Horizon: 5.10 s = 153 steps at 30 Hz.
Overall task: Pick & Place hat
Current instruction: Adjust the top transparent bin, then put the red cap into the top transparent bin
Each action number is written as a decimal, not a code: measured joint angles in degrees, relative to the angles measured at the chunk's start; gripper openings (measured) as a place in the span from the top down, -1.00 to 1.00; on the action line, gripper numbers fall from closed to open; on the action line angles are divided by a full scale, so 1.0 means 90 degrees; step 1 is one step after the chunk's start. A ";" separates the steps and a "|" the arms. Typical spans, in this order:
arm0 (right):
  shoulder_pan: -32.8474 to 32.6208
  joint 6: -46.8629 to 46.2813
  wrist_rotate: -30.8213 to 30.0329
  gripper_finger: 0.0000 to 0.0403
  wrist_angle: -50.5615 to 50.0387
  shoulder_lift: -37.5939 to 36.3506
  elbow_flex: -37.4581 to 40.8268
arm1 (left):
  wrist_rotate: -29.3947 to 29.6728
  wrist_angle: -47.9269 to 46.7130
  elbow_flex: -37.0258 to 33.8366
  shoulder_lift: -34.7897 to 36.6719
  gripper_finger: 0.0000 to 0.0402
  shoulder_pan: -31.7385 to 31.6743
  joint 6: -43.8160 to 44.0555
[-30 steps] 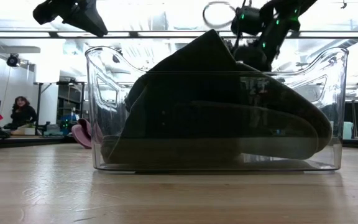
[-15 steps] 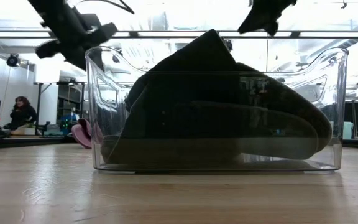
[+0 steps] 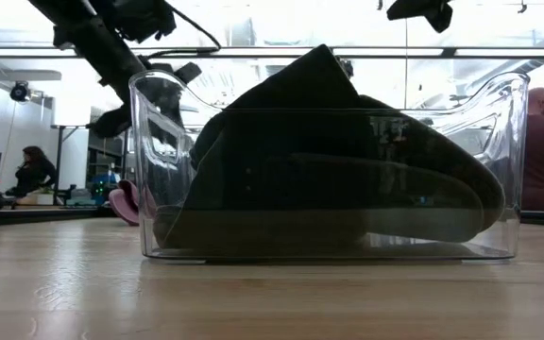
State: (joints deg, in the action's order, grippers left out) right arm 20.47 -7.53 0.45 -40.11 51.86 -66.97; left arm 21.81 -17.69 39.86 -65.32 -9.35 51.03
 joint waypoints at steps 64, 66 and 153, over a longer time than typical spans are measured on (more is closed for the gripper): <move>0.0000 -0.0021 0.0328 0.81 -0.0017 0.0329 0.0003 | -0.2010 0.0650 0.0077 -0.0622 0.70 0.0371 0.0852; 0.0000 -0.0270 0.0326 0.81 -0.0154 0.0329 0.0001 | -0.2012 0.0591 0.0080 -0.0615 0.70 0.0372 0.0854; 0.0102 -0.2165 -0.0571 0.81 -0.0516 -0.0287 0.1419 | -0.0263 -0.2777 0.0075 0.0928 0.70 -0.2413 0.0737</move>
State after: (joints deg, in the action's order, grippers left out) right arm 21.39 -27.01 -4.69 -44.75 49.28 -54.19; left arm 19.44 -42.68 40.53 -56.97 -31.07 57.67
